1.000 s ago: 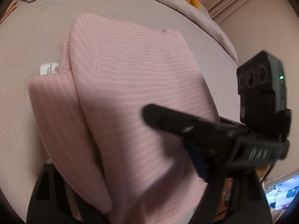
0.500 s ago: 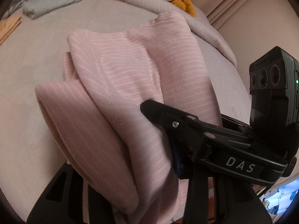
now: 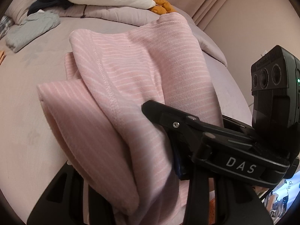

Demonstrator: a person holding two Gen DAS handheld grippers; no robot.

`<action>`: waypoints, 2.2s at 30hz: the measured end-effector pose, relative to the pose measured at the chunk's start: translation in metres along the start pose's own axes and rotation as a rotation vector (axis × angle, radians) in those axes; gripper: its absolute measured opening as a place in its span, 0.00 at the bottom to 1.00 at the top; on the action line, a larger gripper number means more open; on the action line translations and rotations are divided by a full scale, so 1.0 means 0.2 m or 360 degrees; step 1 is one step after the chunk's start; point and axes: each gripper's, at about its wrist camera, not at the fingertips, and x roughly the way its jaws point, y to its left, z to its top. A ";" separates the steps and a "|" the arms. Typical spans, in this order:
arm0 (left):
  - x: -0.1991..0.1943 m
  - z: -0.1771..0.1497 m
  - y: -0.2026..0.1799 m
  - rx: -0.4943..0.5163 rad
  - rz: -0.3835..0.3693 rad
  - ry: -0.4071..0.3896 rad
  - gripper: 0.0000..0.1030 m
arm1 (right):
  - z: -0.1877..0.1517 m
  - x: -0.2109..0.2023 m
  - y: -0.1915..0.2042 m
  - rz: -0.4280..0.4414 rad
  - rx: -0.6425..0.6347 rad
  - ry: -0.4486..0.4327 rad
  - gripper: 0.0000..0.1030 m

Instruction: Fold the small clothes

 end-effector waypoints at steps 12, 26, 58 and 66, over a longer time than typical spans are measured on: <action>0.27 0.09 0.12 -0.0026 0.0042 0.0111 0.41 | 0.05 0.18 -0.18 -0.0028 0.0158 0.0073 0.39; 0.24 -0.02 0.22 -0.0082 0.0122 0.0105 0.66 | -0.05 0.26 -0.27 -0.0164 0.0257 0.0159 0.63; -0.68 -0.29 -0.08 0.0119 0.0299 -0.0481 1.00 | -0.22 -0.66 0.16 -0.0616 0.0011 -0.0523 0.96; -0.65 -0.33 -0.09 0.0111 0.0371 -0.0428 1.00 | -0.27 -0.68 0.19 -0.0649 -0.0004 -0.0525 0.96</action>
